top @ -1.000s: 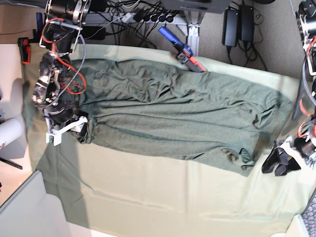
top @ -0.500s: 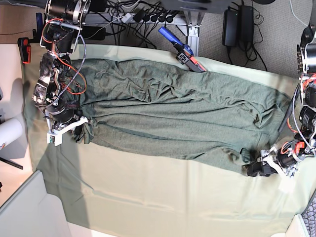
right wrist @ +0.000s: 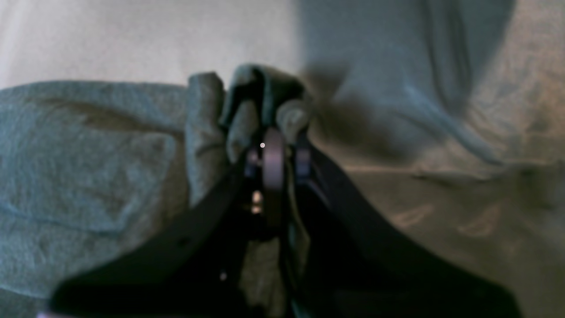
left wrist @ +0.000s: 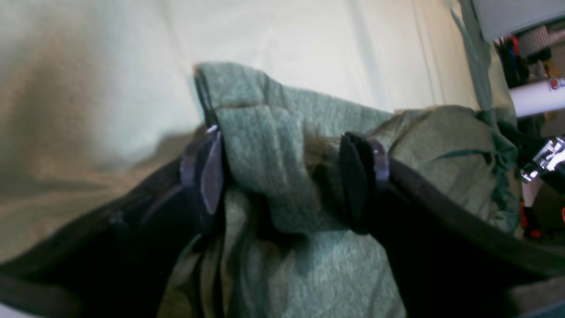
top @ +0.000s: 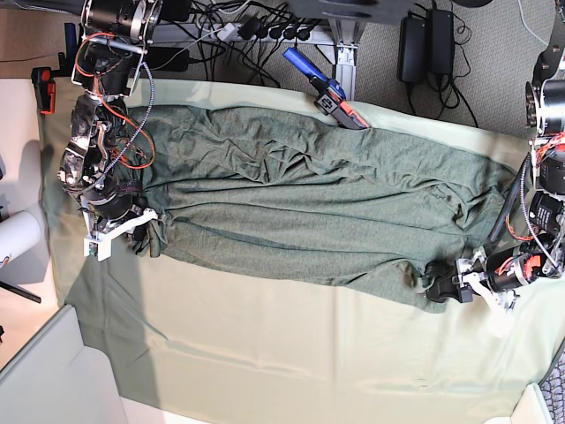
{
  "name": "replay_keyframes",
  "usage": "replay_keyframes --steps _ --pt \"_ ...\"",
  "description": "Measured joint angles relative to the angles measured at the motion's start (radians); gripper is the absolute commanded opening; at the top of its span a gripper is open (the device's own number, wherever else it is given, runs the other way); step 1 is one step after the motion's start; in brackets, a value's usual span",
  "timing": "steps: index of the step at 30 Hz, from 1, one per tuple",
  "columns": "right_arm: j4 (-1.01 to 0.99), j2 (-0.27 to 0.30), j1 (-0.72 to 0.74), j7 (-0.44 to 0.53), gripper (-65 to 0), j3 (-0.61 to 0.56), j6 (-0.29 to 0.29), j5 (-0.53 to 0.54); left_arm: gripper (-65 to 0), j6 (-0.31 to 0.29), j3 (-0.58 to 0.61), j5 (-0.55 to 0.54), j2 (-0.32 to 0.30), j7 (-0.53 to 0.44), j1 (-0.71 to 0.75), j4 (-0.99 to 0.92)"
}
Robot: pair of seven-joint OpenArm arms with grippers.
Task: Fold the T-shirt properly
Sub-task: 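Regrasp the folded shirt ends with both grippers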
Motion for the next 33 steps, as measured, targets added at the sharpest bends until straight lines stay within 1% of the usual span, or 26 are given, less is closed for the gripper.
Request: replay_keyframes --steps 7,8,9,10,13,14,16,18,19,21,23,25,26,28,33 --pt "0.000 0.000 0.000 0.000 -65.0 0.000 0.000 0.000 -23.0 0.000 0.000 0.000 0.000 0.009 0.000 0.000" --pt "0.000 0.000 0.000 0.000 -65.0 0.000 0.000 0.000 -23.5 0.000 0.000 0.000 0.000 0.009 0.000 0.000" --pt "0.000 0.000 0.000 0.000 -65.0 0.000 0.000 0.000 -26.5 0.000 0.000 0.000 0.000 0.009 0.000 0.000" --pt "0.000 0.000 0.000 0.000 -65.0 0.000 0.000 0.000 -33.2 0.000 0.000 0.000 0.000 0.009 0.000 0.000" --pt "0.000 0.000 0.000 0.000 -65.0 0.000 0.000 0.000 -63.9 0.000 0.000 0.002 0.000 0.011 0.000 0.000" --pt "0.000 0.000 0.000 0.000 -65.0 0.000 0.000 0.000 -65.0 0.000 0.000 0.002 0.000 0.005 0.001 0.000" --pt "0.000 0.000 0.000 0.000 -65.0 0.000 0.000 0.000 -65.0 0.000 0.001 0.001 -0.003 -0.031 0.002 0.000" --pt "0.000 0.000 0.000 0.001 -65.0 0.000 0.000 0.000 -65.0 0.000 0.002 0.002 -0.016 -0.073 0.003 0.006" --pt "0.000 0.000 0.000 0.002 -65.0 0.000 0.000 0.000 -65.0 0.000 0.002 0.002 -0.027 -0.077 0.002 0.016" --pt "0.000 0.006 0.000 0.001 -65.0 0.000 0.000 0.000 -65.0 0.000 0.002 0.002 -0.055 -0.069 0.002 0.051" --pt "0.000 0.016 0.000 -0.003 -65.0 -0.001 0.001 0.003 -65.0 0.000 0.000 -0.001 -0.076 -0.019 0.002 0.091" --pt "0.000 0.032 0.000 -0.005 -65.0 -0.001 0.008 0.018 -65.0 0.000 -0.002 -0.010 -0.084 0.032 0.006 0.130" --pt "0.000 0.038 0.000 -0.005 -65.0 -0.001 0.025 0.031 -65.0 0.000 -0.002 -0.031 -0.084 0.040 0.013 0.151" --pt "0.000 0.047 0.000 -0.009 -65.0 -0.001 0.040 0.043 -65.0 0.000 0.000 -0.069 -0.083 0.043 0.036 0.198" --pt "0.001 0.064 0.000 -0.016 -65.0 -0.002 0.060 0.080 -65.0 0.000 0.000 -0.079 -0.111 0.050 0.116 0.334"
